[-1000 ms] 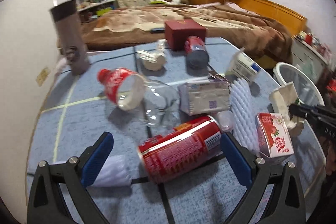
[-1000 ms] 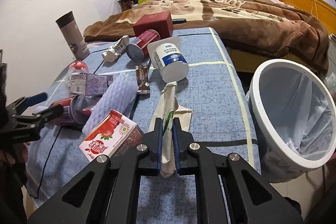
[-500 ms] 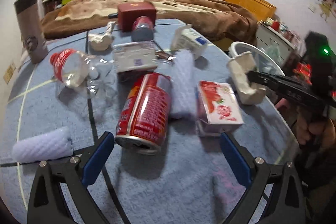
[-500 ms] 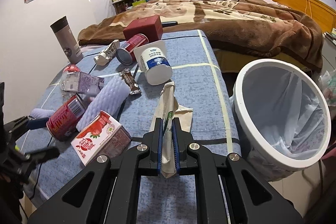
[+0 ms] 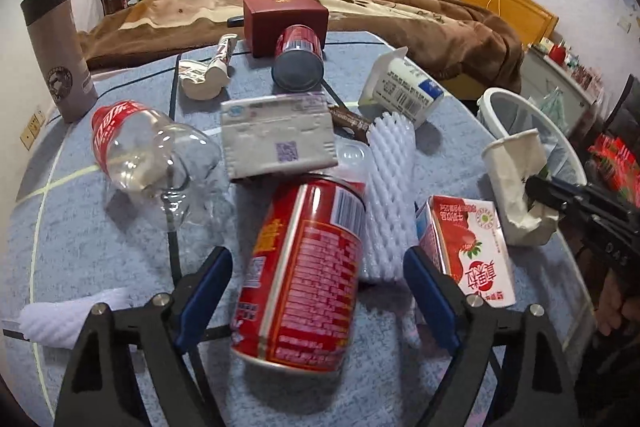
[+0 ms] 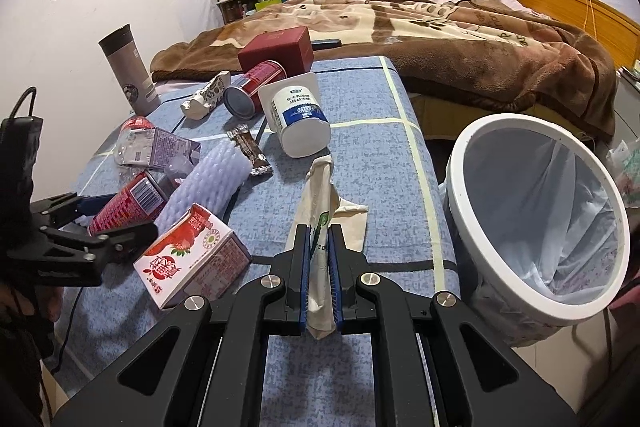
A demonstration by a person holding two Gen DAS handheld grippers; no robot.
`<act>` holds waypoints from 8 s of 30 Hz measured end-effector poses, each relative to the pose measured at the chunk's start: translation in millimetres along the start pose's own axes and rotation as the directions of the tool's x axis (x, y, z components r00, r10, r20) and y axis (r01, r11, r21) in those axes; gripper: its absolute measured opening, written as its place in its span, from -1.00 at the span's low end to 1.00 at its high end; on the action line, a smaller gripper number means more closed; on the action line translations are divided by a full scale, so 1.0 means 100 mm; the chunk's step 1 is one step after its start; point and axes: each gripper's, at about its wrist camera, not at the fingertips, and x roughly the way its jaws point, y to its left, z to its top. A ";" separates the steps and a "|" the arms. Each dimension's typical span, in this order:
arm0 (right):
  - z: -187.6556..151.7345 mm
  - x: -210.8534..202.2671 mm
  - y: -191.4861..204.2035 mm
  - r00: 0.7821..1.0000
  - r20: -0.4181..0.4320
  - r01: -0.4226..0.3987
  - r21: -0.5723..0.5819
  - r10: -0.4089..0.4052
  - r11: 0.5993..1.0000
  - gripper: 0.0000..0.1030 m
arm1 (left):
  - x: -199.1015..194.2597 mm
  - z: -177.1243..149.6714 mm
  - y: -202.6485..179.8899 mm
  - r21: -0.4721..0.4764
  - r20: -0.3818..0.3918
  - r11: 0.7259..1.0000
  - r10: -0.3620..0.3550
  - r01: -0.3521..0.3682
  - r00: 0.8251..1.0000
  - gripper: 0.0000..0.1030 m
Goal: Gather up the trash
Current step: 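Close the left tool on the red can while the right tool holds the paper bag, then carry the can and paper bag over the white bin and open both tools, then move both open tools back over the table, then grasp the red-and-white juice carton with the right tool, then grasp the white foam net sleeve with the left tool, then carry the carton and foam sleeve over the white bin and open both tools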
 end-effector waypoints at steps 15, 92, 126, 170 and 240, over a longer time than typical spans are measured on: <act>-0.04 -0.06 -0.02 1.000 0.010 -0.013 -0.002 0.013 1.000 -0.83 | -0.13 -0.05 0.02 -0.072 0.032 0.997 0.013 -0.011 0.999 0.08; -0.01 -0.37 -1.87 0.976 0.040 0.206 0.117 -0.212 0.971 -0.63 | 0.63 1.02 -2.67 0.087 0.018 0.959 -0.273 0.271 0.962 0.34; -0.05 -0.40 -0.66 0.995 0.096 -0.035 0.045 0.030 0.998 -0.24 | -0.68 0.05 -0.72 -0.201 0.230 0.979 0.083 -0.036 0.970 0.45; 0.03 0.35 0.88 0.992 -0.124 0.001 -0.075 -0.010 0.997 0.32 | -0.33 -0.52 1.62 -0.678 0.034 0.728 0.169 -0.101 0.985 0.54; -0.15 -0.08 0.45 0.999 -0.040 0.009 -0.108 -0.014 0.994 0.07 | -0.58 -0.27 0.90 -0.424 0.083 0.885 0.249 -0.192 0.965 -0.45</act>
